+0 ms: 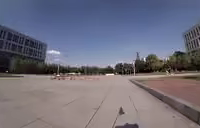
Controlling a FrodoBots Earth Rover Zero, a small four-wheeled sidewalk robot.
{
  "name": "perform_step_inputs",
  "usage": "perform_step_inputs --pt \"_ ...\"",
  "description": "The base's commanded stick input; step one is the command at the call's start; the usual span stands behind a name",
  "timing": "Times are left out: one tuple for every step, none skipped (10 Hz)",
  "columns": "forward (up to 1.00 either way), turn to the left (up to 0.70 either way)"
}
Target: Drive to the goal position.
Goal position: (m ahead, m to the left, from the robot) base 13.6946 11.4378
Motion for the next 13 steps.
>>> perform_step_inputs --pt "0.70 0.00" --pt "0.70 0.00" --pt "0.70 0.00" --pt "0.70 0.00" --pt "0.70 0.00" --pt "0.70 0.00" --pt "0.70 0.00" --pt "0.70 0.00" --pt "0.70 0.00" --pt "0.70 0.00" --pt "0.70 0.00" --pt "0.70 0.00" --pt "0.70 0.00"
